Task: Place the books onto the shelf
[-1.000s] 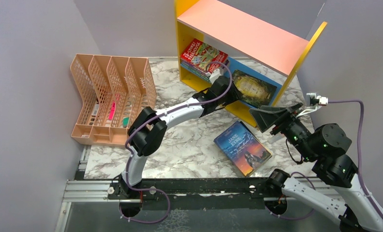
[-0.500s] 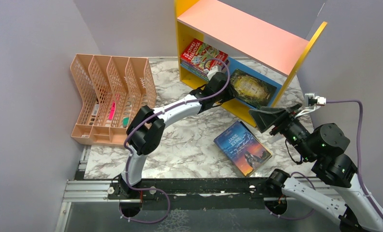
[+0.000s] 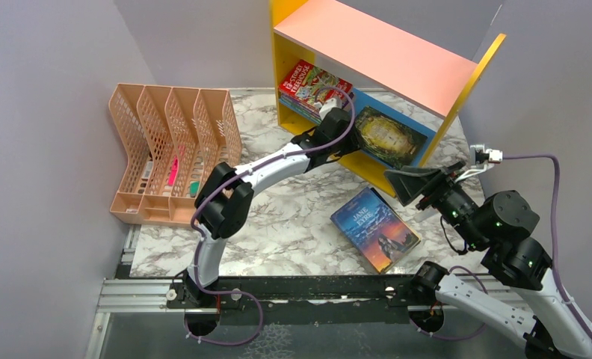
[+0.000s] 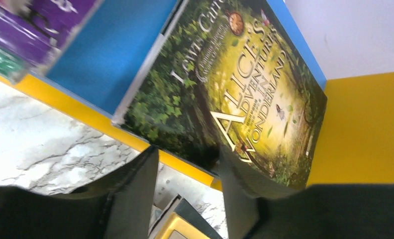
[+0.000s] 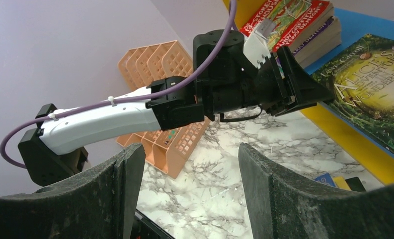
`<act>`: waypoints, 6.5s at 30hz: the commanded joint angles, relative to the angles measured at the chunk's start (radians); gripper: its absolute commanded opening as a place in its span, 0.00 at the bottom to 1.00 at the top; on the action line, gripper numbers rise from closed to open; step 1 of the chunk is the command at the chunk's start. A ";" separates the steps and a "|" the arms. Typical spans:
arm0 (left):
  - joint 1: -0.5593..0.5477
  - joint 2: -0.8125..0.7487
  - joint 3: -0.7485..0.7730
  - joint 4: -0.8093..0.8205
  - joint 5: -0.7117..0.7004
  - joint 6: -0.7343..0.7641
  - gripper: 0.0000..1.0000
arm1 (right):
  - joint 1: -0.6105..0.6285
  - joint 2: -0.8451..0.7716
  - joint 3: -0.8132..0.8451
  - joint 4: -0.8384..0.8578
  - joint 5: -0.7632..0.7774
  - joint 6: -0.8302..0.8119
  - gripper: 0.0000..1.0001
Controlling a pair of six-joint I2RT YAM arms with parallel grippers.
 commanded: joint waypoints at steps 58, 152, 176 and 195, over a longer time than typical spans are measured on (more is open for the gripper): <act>-0.243 -0.396 -1.109 0.680 0.123 -0.227 0.76 | -0.088 0.501 -0.365 -0.054 0.278 0.052 0.90; 0.370 -0.955 -0.807 0.749 0.885 -0.407 0.46 | -0.101 0.219 -0.228 0.459 -0.585 0.420 0.01; 0.360 -1.249 -1.175 0.743 0.902 -0.314 0.44 | -0.102 0.368 -0.184 0.582 -0.619 0.438 0.01; 0.359 -1.279 -1.186 0.618 0.594 -0.286 0.00 | -0.101 0.291 -0.014 0.207 -0.356 0.056 0.75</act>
